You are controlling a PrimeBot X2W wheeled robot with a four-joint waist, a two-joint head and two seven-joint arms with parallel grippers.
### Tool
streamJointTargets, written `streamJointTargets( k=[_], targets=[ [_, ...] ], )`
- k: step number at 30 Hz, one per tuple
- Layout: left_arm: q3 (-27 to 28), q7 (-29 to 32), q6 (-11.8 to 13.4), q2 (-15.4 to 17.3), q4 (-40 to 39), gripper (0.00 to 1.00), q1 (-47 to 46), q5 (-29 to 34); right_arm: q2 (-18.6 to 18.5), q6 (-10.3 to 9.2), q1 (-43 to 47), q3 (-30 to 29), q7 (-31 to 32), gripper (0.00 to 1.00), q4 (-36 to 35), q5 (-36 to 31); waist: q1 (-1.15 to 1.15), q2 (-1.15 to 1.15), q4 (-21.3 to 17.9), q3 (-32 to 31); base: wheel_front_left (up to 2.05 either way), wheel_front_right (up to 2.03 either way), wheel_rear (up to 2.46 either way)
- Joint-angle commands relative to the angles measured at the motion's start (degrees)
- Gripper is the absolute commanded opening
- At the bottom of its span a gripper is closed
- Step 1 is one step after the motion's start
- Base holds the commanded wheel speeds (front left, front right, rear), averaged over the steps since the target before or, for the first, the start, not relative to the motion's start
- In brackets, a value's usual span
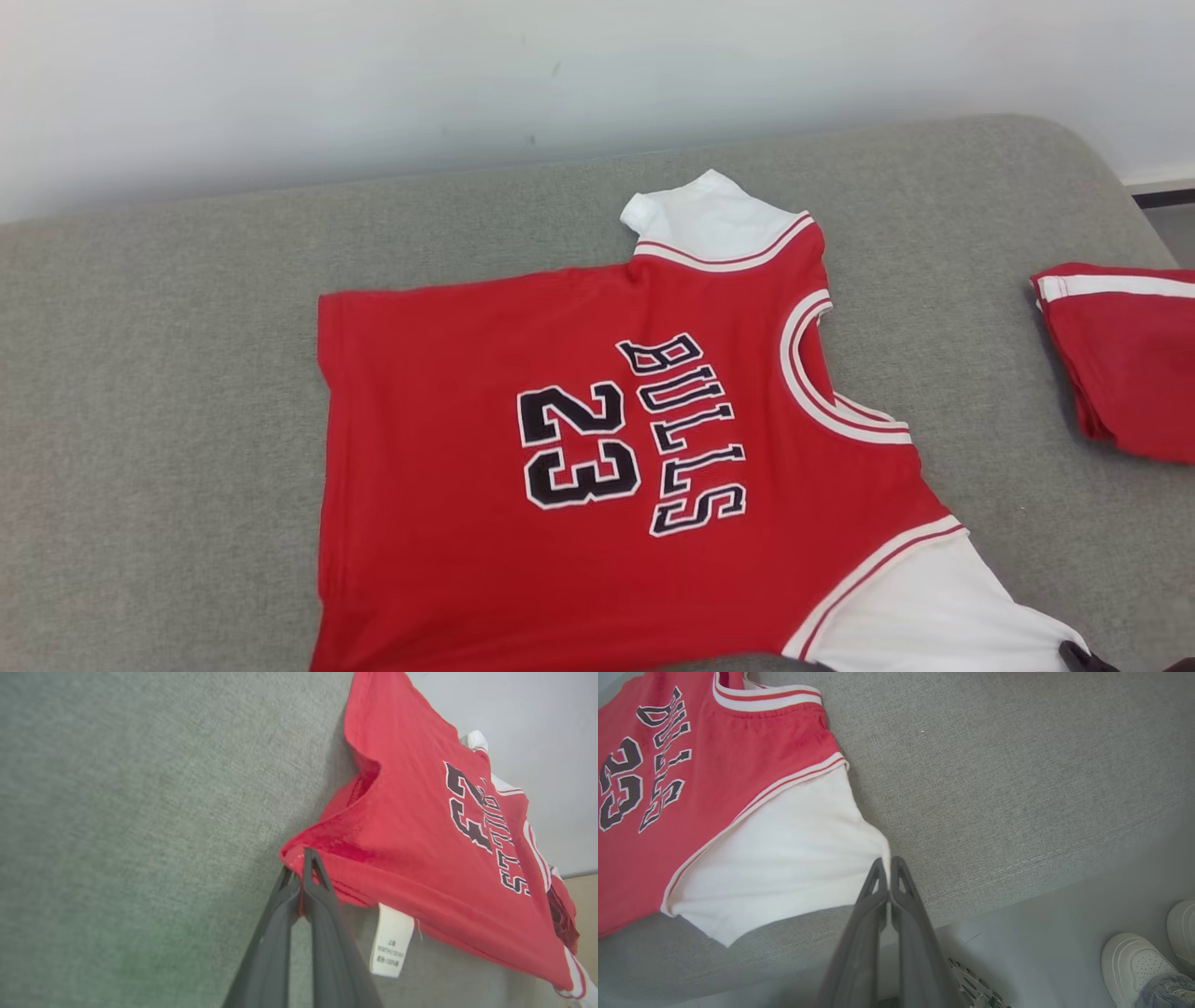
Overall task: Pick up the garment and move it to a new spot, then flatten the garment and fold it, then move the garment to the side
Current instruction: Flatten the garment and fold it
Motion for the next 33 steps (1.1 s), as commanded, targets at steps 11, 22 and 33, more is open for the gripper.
streamJointTargets(
  k=[11,22,33],
  targets=[
    [-1.23,5.37,5.39,3.45,-3.32,0.00,4.72,3.36,-0.03,-0.15,3.46,-0.22,3.77,0.00,-0.23,0.84,0.00,0.00,0.04,0.75,0.00,0.00,0.00],
    [-2.34,3.51,2.65,2.15,-7.36,0.00,0.64,2.44,-0.02,-0.15,-1.58,0.30,-2.94,0.00,-1.74,4.66,0.00,0.00,1.33,0.84,0.00,0.00,0.00],
    [-5.42,4.24,3.06,1.50,-5.13,0.00,-9.35,5.27,-1.15,-0.15,-10.77,2.19,-10.42,0.00,1.88,3.92,0.00,0.00,1.87,2.55,0.00,0.00,0.00]
  ],
)
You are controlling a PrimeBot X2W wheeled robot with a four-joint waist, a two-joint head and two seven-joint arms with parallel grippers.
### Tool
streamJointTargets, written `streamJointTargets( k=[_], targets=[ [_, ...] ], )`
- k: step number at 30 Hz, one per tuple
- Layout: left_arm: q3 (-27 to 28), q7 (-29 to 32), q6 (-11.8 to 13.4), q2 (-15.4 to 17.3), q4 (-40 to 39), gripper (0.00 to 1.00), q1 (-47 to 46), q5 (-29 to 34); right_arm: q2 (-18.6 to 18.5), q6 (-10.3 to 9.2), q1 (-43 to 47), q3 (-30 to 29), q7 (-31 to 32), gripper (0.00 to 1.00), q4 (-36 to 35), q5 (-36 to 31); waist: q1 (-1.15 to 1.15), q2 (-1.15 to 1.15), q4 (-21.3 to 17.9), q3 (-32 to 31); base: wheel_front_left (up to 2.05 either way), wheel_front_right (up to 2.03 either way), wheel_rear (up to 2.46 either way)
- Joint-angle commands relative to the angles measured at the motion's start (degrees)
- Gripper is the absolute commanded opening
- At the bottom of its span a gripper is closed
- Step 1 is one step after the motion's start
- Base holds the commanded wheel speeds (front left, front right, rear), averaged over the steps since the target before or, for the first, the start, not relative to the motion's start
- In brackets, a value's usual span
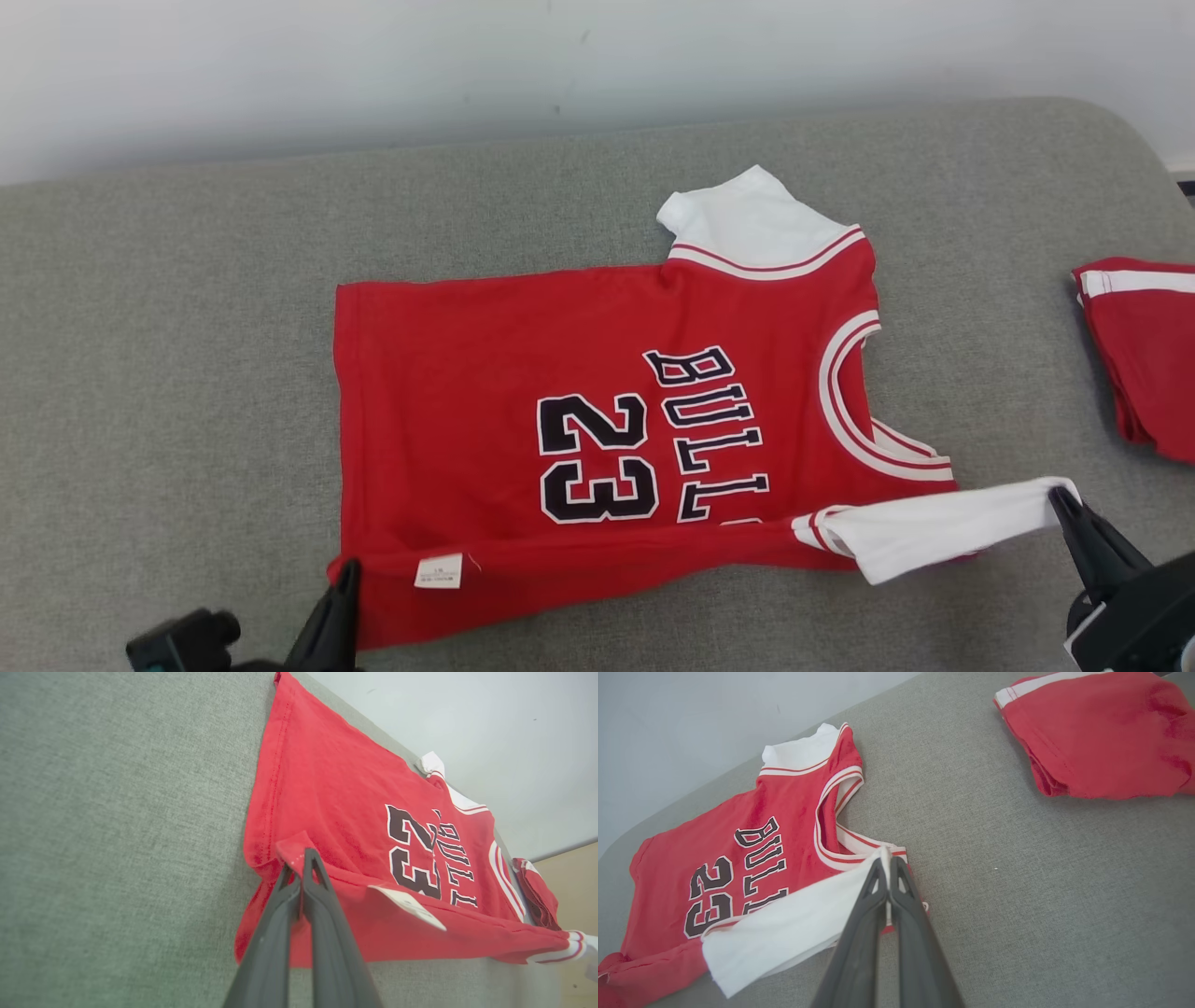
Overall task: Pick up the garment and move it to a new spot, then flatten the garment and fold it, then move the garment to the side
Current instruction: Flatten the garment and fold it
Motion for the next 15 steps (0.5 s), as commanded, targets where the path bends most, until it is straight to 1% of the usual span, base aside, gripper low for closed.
streamJointTargets(
  k=[1,8,15],
  targets=[
    [-0.24,-0.56,0.41,0.08,0.86,0.00,-2.36,1.53,-0.67,-0.15,-1.75,0.61,-0.89,0.00,1.06,-0.52,-0.01,0.00,0.09,0.80,0.00,0.00,0.00],
    [-1.01,-3.19,1.10,-0.22,3.69,0.00,-7.63,4.61,-1.80,-0.15,-5.39,2.31,-2.38,0.00,4.33,-0.99,-0.01,0.00,0.45,2.25,0.00,0.00,0.00],
    [-1.21,-6.25,0.57,-0.59,6.15,0.00,-11.48,6.00,-2.42,-0.15,-8.29,3.11,-5.89,0.00,6.50,-1.23,-0.01,0.00,0.76,3.52,0.00,0.00,0.00]
  ],
)
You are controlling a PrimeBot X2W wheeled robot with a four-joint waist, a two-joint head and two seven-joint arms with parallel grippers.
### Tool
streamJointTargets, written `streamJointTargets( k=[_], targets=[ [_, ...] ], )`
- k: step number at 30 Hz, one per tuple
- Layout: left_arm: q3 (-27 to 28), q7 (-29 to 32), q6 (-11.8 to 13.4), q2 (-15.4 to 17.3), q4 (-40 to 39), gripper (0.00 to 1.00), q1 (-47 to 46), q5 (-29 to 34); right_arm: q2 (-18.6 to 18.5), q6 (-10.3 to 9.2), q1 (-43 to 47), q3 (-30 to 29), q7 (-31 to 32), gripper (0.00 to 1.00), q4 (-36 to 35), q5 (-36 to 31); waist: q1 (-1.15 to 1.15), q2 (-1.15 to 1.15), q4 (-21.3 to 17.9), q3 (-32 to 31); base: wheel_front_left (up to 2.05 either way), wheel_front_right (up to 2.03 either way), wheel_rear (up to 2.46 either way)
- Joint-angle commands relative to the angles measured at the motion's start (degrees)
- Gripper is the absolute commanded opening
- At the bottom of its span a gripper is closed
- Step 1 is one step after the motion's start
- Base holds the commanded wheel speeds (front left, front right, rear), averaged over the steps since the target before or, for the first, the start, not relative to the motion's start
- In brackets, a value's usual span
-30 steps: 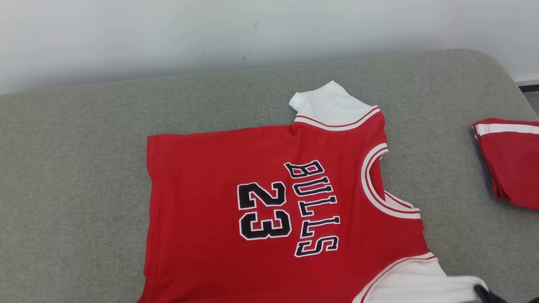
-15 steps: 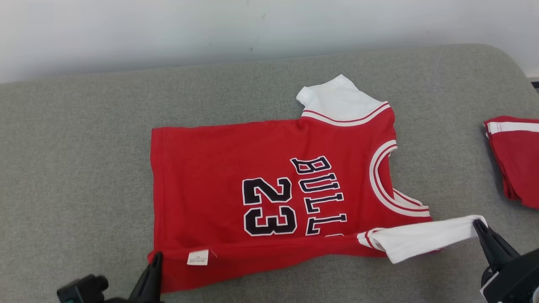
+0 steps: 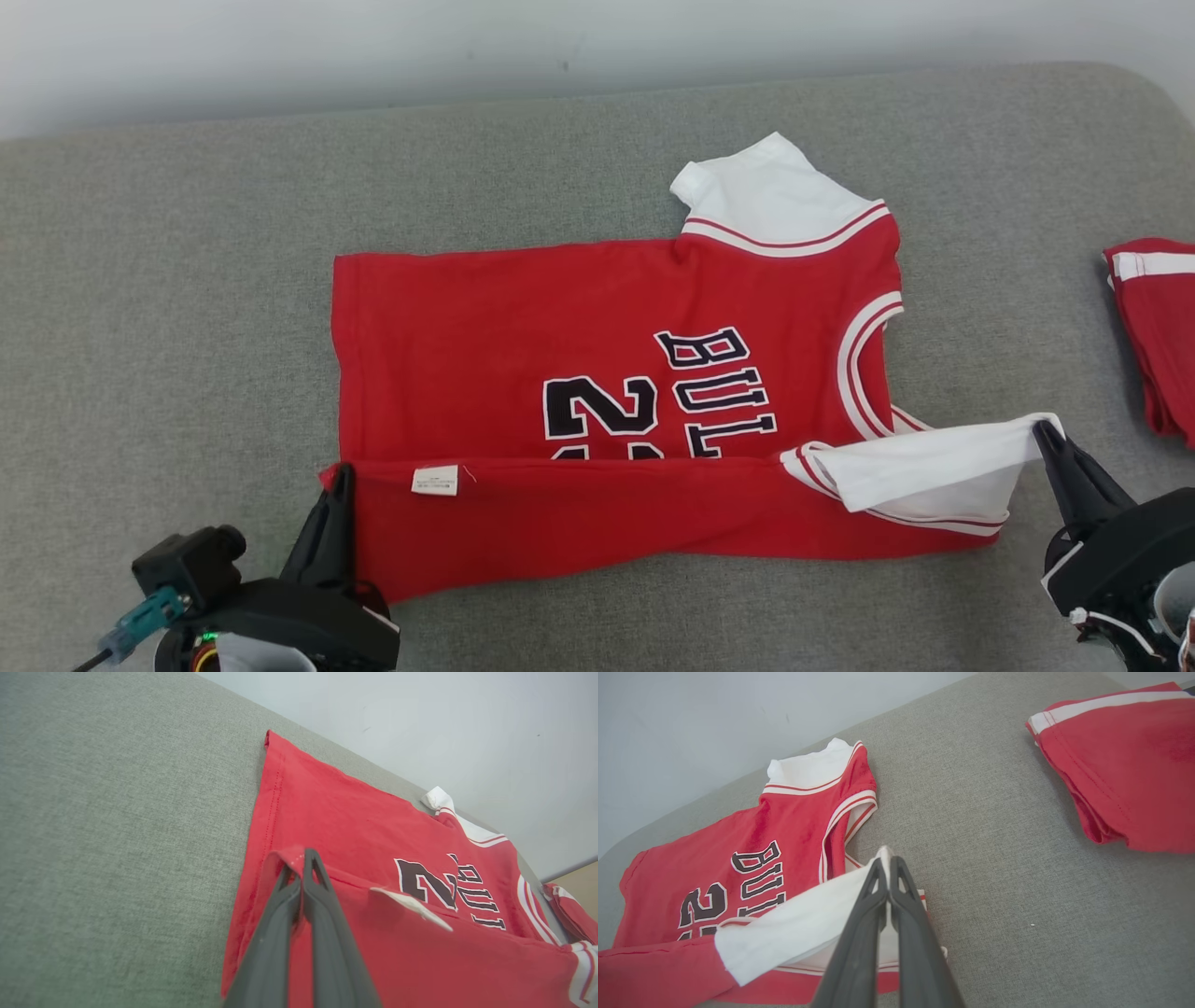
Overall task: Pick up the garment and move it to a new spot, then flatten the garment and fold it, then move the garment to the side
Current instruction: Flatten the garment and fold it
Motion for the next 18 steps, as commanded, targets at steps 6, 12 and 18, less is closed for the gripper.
streamJointTargets(
  k=[6,12,18],
  targets=[
    [-0.82,-3.03,0.97,-0.15,4.44,0.00,-5.26,3.30,-0.91,-0.15,-4.09,2.04,-2.59,0.00,3.42,-0.78,-0.01,-0.01,0.34,1.82,0.00,0.00,0.00],
    [-1.91,-5.34,2.17,0.09,9.13,0.00,-9.35,6.72,-2.02,-0.16,-8.15,3.83,-5.31,0.00,7.16,-2.54,-0.01,-0.01,0.61,2.93,0.00,0.00,0.00],
    [-2.93,-7.75,2.78,0.20,12.66,1.00,-11.18,8.86,-1.43,-0.16,-10.98,4.60,-8.87,1.00,9.93,-3.34,-0.01,-0.01,0.74,3.15,0.00,0.00,0.00]
  ],
)
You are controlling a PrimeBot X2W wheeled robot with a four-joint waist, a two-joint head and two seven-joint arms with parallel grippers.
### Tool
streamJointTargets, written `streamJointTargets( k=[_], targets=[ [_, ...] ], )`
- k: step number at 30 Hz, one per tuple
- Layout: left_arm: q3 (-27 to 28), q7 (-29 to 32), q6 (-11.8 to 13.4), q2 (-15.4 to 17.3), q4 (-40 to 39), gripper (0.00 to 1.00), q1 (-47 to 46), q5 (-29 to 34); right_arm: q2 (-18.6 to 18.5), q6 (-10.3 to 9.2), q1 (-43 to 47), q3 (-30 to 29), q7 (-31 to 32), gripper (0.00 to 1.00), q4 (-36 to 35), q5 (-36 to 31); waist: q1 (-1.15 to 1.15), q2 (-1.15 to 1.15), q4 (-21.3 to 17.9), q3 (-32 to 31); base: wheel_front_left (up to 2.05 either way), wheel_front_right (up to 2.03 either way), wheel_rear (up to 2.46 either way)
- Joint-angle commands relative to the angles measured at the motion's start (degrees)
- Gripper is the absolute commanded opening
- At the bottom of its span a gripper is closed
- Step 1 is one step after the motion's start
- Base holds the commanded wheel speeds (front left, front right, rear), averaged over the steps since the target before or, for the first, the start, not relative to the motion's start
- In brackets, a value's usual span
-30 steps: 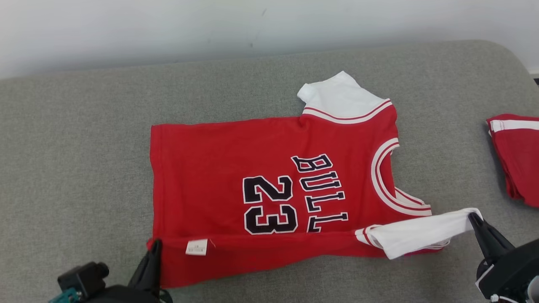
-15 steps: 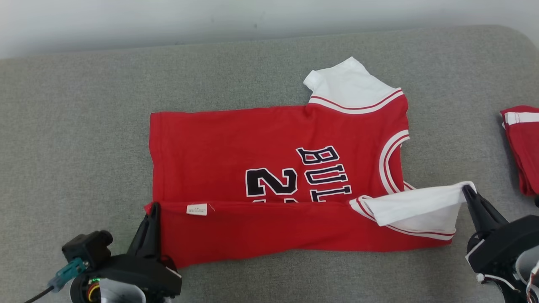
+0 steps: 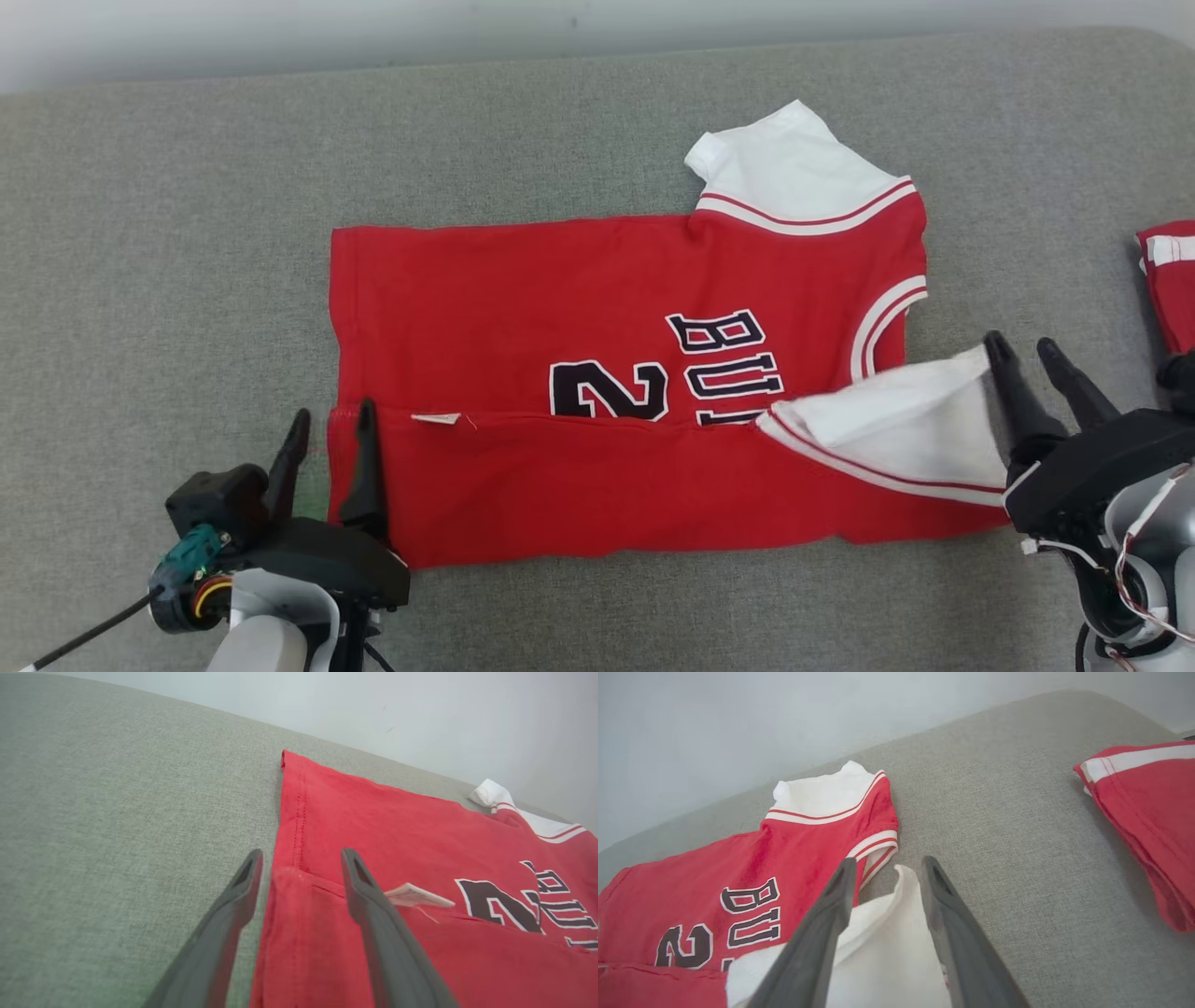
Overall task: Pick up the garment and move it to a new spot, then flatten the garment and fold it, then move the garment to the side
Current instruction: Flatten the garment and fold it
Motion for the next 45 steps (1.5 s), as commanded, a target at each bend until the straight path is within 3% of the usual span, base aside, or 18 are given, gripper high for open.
streamJointTargets(
  k=[1,10,19,30,45],
  targets=[
    [-0.03,-0.82,0.42,0.37,0.61,1.00,-0.27,0.87,-0.12,-0.16,-0.53,0.25,-0.83,1.00,0.07,0.37,-0.01,-0.01,-0.02,-0.13,0.00,0.00,0.00],
    [-0.52,-2.91,3.12,3.06,0.99,1.00,5.09,4.14,-0.13,-0.16,2.16,-1.78,-3.25,1.00,-3.01,0.89,-0.01,-0.01,-0.48,-2.40,0.00,0.00,0.00],
    [-3.35,-0.73,4.56,4.14,0.77,1.00,8.84,6.54,2.00,-0.16,9.27,-7.32,2.87,1.00,-5.54,-2.30,-0.01,-0.01,-0.91,-3.83,0.00,0.00,0.00],
    [-6.20,5.23,6.41,4.68,0.88,1.00,6.97,8.55,3.99,-0.16,8.84,-6.97,8.11,1.00,0.06,-6.68,-0.01,-0.01,-2.23,-1.39,0.00,0.00,0.00],
    [-7.37,8.31,7.26,4.31,1.40,1.00,7.74,7.36,4.30,-0.16,5.73,-3.61,11.05,1.00,6.74,-8.50,-0.01,-0.01,-0.14,0.38,0.00,0.00,0.00]
  ],
)
